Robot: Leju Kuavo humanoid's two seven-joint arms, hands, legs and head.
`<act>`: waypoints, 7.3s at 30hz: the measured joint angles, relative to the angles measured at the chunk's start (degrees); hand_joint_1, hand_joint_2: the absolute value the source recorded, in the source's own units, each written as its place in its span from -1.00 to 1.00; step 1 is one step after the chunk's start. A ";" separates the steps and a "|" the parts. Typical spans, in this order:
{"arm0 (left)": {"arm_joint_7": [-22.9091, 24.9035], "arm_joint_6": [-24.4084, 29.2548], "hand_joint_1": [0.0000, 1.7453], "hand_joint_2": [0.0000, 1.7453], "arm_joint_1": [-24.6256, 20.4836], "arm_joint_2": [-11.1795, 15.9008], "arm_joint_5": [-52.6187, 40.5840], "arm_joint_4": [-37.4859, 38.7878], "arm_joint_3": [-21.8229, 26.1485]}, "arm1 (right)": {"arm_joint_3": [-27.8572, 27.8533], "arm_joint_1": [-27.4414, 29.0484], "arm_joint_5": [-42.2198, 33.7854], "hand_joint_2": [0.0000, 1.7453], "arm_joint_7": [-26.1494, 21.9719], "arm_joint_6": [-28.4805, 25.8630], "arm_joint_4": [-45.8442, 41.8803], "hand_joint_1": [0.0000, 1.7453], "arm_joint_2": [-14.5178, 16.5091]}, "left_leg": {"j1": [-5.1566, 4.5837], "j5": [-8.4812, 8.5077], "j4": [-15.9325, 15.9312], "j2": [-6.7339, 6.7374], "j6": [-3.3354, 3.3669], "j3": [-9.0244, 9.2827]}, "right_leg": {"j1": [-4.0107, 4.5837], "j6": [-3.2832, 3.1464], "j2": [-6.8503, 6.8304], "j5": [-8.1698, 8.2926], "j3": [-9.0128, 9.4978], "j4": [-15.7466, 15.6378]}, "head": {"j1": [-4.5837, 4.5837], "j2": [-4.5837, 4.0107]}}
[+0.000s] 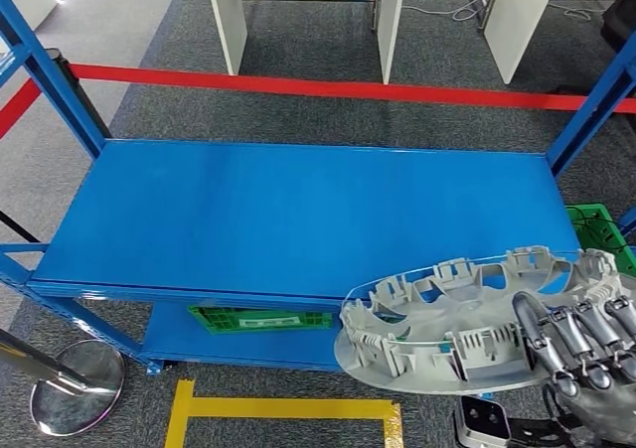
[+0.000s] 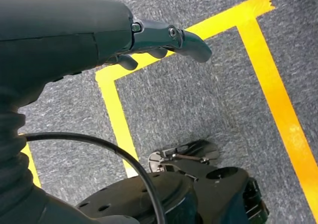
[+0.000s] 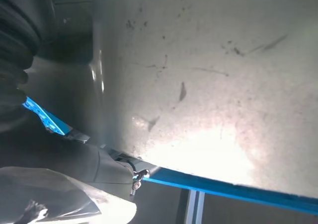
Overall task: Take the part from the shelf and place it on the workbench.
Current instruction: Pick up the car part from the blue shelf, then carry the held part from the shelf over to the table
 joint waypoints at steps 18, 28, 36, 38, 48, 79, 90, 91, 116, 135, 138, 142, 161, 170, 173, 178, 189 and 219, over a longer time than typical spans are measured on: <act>-1.16 -1.22 -1.00 1.00 -0.03 -0.41 -0.99 0.02 0.00 | 1.51 -0.83 0.00 1.00 -1.21 0.02 -2.14 1.00 2.09 | 0.00 0.00 0.00 0.00 0.00 0.00 | 0.00 0.00 0.00 0.00 0.00 0.00 | 0.00 0.00; -0.84 -1.05 -1.00 1.00 -0.06 -0.45 -1.70 0.02 -0.03 | 2.15 -1.39 0.02 1.00 -1.09 0.02 -2.14 1.00 2.13 | -0.01 0.00 0.01 0.00 0.00 0.00 | -0.01 0.00 0.00 0.01 0.00 0.00 | -0.01 0.00; -0.82 -1.29 -1.00 1.00 -0.08 -0.44 -1.72 0.02 -0.04 | 2.73 -1.77 0.02 1.00 -0.54 0.02 -2.11 1.00 2.43 | -0.27 -0.05 0.12 0.00 0.08 -0.01 | -0.25 0.06 -0.02 0.05 0.00 -0.03 | -0.01 0.00; -0.83 -1.29 -1.00 1.00 -0.08 -0.43 -1.71 0.02 -0.04 | 2.96 -1.78 0.03 1.00 -0.28 0.02 -2.11 1.00 2.50 | -0.35 -0.10 0.22 0.00 0.17 -0.04 | -0.34 0.13 -0.02 0.08 0.00 -0.03 | -0.02 0.00; -0.58 -1.29 -1.00 1.00 -0.31 -0.46 -1.72 0.03 -0.04 | 6.48 -1.88 0.12 1.00 8.44 0.02 -1.95 1.00 2.55 | 0.15 1.80 -1.53 0.36 2.18 -0.15 | -0.40 1.43 -0.03 -4.67 -3.18 6.53 | 0.21 0.00; 0.19 -1.52 -1.00 1.00 -1.35 0.11 -1.47 0.42 0.32 | 1.87 2.16 -31.85 1.00 -18.26 0.04 4.66 1.00 16.48 | -0.24 1.65 -3.44 0.51 1.80 1.91 | 0.18 0.88 -0.19 -3.18 -7.08 7.31 | -0.07 0.00; 2.20 0.71 -1.00 1.00 -3.41 -2.20 0.79 0.43 1.88 | 4.74 -0.19 -35.01 1.00 -18.23 0.04 9.81 1.00 16.49 | -0.05 5.78 0.74 0.57 -0.65 -5.70 | -0.43 0.54 -0.17 -2.67 3.46 -0.95 | -0.04 0.00; 2.48 0.91 -1.00 1.00 -3.81 -2.58 0.91 0.43 2.04 | 5.30 -0.68 -35.15 1.00 -18.25 0.04 10.50 1.00 16.50 | 0.05 5.04 1.17 0.47 -0.98 -6.00 | -0.45 -0.08 -0.30 -2.23 2.84 -0.93 | -0.07 0.00; 1.09 1.95 -1.00 1.00 -5.54 -4.39 1.42 0.44 3.96 | 12.43 -7.73 -36.20 1.00 -16.76 0.04 17.41 1.00 16.41 | -0.61 5.49 -1.26 0.48 1.61 -5.10 | 0.19 0.63 -0.18 -1.18 0.80 6.78 | 0.21 0.00; 1.33 1.84 -1.00 1.00 -5.29 -4.25 1.80 0.44 4.60 | 13.92 -8.93 -34.19 1.00 -17.06 0.04 19.60 1.00 16.37 | -0.03 1.93 -0.05 3.73 -0.69 -1.37 | 0.45 0.22 -7.65 -1.14 3.42 -2.33 | -0.36 0.00; 1.33 2.04 -1.00 1.00 -5.28 -4.24 1.84 0.44 4.61 | 14.01 -8.97 -34.19 1.00 -16.88 0.04 19.67 1.00 16.28 | 0.35 2.21 -1.01 1.65 0.84 -1.57 | 0.20 1.02 -5.24 -3.42 1.97 0.32 | -0.11 0.00; 1.33 2.14 -1.00 1.00 -5.45 -4.31 1.85 0.44 4.62 | 14.20 -8.68 -34.17 1.00 -16.61 0.04 20.11 1.00 16.18 | 0.03 3.02 -1.07 -1.19 1.87 -2.45 | 0.08 1.06 -0.36 -8.71 -4.97 13.84 | 0.21 0.00; 0.97 1.01 -1.00 1.00 -4.50 -3.46 0.11 0.44 4.52 | 14.65 -4.63 -32.37 1.00 -16.09 0.02 18.68 1.00 15.71 | 1.03 0.72 7.95 1.33 -2.37 -6.88 | -0.38 -1.05 -4.61 -0.56 1.77 -1.55 | -0.74 0.00; 2.07 0.79 -1.00 1.00 -4.12 -3.11 -1.41 0.44 4.31 | 14.97 -4.13 -32.25 1.00 -14.87 0.02 18.16 1.00 14.85 | 0.39 3.37 -0.91 0.60 0.97 -3.05 | -0.28 1.32 -2.41 -5.55 -0.57 4.72 | -0.25 0.00; 2.20 0.62 -1.00 1.00 -3.98 -3.08 -2.10 0.44 4.10 | 15.21 -3.40 -32.27 1.00 -14.96 0.02 18.24 1.00 14.32 | 0.17 3.46 -0.86 -1.80 1.32 -3.21 | -0.12 1.05 -0.26 -9.01 -6.08 15.11 | -0.10 0.00; 2.28 0.51 -1.00 1.00 -3.82 -2.93 -2.44 0.44 3.95 | 15.46 -3.19 -32.26 1.00 -14.90 0.02 18.24 1.00 13.74 | 0.05 3.21 0.13 -6.00 0.84 -3.60 | -0.51 0.48 4.14 -0.62 -1.49 2.34 | -0.12 0.00; 2.49 -0.10 -1.00 1.00 -3.58 -2.44 -2.94 0.44 3.13 | 16.31 -2.65 -30.98 1.00 -13.60 0.02 18.18 1.00 13.20 | 0.73 -3.19 16.25 -0.30 -2.04 -12.06 | -0.32 -1.45 -2.45 -0.68 0.55 -0.32 | -0.93 0.00; 3.21 -0.72 -1.00 1.00 -3.61 -2.06 -4.22 0.44 2.69 | 17.72 -3.52 -31.55 1.00 -11.72 0.02 17.88 1.00 11.82 | 0.47 -2.98 16.53 -0.46 -1.95 -12.40 | -0.29 -0.93 -2.22 -1.69 0.79 0.82 | -1.35 0.00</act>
